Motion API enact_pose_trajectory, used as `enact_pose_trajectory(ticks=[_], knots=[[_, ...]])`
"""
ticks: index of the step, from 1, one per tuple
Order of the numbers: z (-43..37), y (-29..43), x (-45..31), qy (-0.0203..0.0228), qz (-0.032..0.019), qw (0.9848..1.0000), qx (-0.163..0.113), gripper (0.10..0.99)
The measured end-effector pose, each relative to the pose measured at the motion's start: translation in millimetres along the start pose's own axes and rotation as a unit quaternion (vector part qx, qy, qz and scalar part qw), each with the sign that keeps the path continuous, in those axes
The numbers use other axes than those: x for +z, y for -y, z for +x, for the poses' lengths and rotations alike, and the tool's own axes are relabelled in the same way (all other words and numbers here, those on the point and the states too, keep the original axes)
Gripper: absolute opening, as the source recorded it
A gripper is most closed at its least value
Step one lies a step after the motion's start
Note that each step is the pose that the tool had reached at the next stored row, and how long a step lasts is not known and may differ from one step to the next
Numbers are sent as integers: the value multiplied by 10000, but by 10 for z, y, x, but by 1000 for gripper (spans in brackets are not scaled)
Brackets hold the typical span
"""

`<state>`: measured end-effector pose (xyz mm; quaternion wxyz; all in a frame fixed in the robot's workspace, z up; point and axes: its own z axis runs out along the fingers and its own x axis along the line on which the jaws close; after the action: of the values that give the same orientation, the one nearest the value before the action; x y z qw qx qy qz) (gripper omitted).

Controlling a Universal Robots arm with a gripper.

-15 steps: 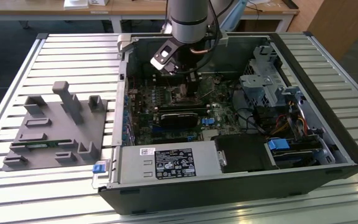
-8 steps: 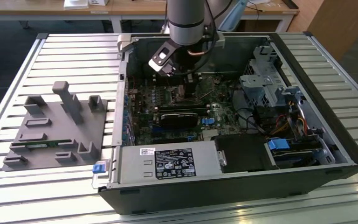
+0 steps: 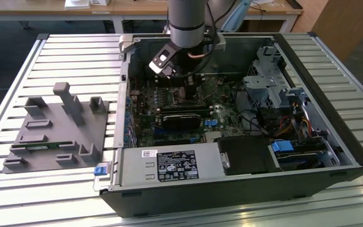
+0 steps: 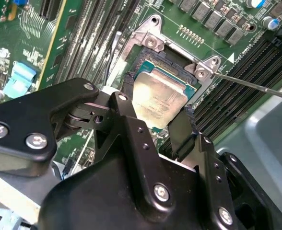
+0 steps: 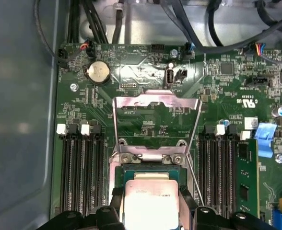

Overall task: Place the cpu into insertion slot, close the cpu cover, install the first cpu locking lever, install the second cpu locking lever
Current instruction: 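Place the cpu into insertion slot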

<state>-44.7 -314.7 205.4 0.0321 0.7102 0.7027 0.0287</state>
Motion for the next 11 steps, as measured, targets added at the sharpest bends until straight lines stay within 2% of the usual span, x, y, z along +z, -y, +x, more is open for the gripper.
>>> enact_pose_trajectory(ticks=[11], knots=[[2, 12, 63, -3, 0, 10000, -47, 537]])
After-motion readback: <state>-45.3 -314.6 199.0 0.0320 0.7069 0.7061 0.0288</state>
